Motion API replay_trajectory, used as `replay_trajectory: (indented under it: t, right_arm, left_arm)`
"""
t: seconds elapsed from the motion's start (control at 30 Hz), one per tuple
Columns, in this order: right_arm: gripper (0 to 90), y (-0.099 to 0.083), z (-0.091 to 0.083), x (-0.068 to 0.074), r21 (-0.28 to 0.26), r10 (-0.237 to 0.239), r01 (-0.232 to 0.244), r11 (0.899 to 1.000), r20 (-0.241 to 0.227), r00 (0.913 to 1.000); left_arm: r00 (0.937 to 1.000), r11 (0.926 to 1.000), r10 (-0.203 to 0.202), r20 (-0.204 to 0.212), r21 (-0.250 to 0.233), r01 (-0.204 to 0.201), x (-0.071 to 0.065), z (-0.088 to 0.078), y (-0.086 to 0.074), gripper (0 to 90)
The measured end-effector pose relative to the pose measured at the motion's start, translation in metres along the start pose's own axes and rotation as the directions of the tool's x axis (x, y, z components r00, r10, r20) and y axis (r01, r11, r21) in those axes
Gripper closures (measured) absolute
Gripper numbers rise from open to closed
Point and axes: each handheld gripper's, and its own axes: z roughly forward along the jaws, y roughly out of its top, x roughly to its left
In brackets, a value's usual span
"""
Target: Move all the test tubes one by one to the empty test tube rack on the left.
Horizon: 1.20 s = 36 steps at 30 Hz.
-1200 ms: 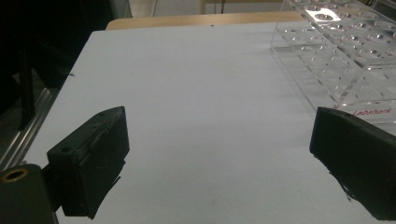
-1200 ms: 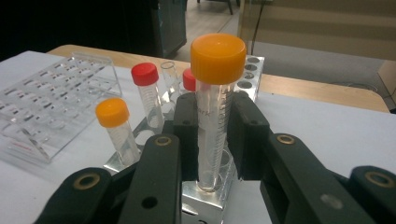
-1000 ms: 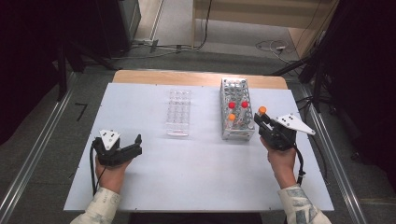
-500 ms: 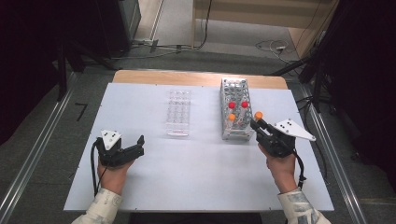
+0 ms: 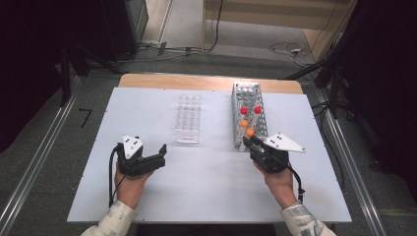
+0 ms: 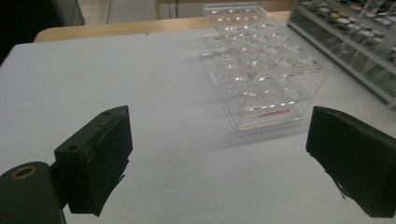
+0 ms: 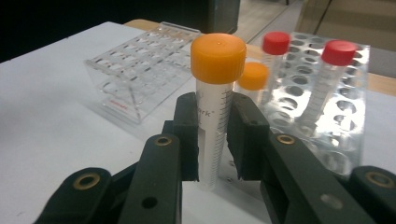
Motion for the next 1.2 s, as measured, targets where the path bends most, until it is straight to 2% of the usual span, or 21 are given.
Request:
replay_trajectory:
  t: [0.33, 0.63, 0.73, 0.83, 0.97, 1.07, 1.2]
  right_arm:
    - [71.9, 0.001, 0.022, 0.021, 0.021, -0.023, 0.024, 0.999, -0.055, 0.9982]
    - [71.9, 0.001, 0.034, 0.031, 0.039, -0.035, 0.038, 0.998, -0.086, 0.9957]
    - [71.9, 0.003, 0.038, 0.036, 0.044, -0.041, 0.045, 0.998, -0.098, 0.9944]
    - [72.0, 0.004, 0.043, 0.043, 0.048, -0.051, 0.057, 0.997, -0.113, 0.9922]
    - [71.9, 0.006, 0.049, 0.051, 0.05, -0.059, 0.066, 0.997, -0.126, 0.9902]
    - [71.9, 0.009, 0.053, 0.055, 0.048, -0.065, 0.071, 0.996, -0.134, 0.9889]
    - [71.9, 0.012, 0.056, 0.059, 0.043, -0.07, 0.077, 0.996, -0.145, 0.987]
  left_arm:
    - [0.9958, 0.9993, 0.029, 0.087, -0.027, -0.026, -0.027, 0.009, 0.019, 10.1]
    - [0.9857, 0.9992, 0.039, 0.164, -0.013, -0.038, -0.047, 0.016, 0.036, 10.1]
    - [0.9806, 0.9988, 0.048, 0.19, -0.013, -0.046, -0.055, 0.018, 0.04, 11.4]
    - [0.9744, 0.9971, 0.076, 0.211, -0.021, -0.074, -0.064, 0.019, 0.044, 13.4]
    - [0.9619, 0.9945, 0.104, 0.253, -0.041, -0.096, -0.074, 0.019, 0.052, 18.1]
    - [0.9534, 0.9942, 0.101, 0.284, -0.062, -0.087, -0.079, 0.02, 0.058, 23.3]
    - [0.9425, 0.9927, 0.118, 0.313, -0.062, -0.104, -0.086, 0.024, 0.061, 31.4]
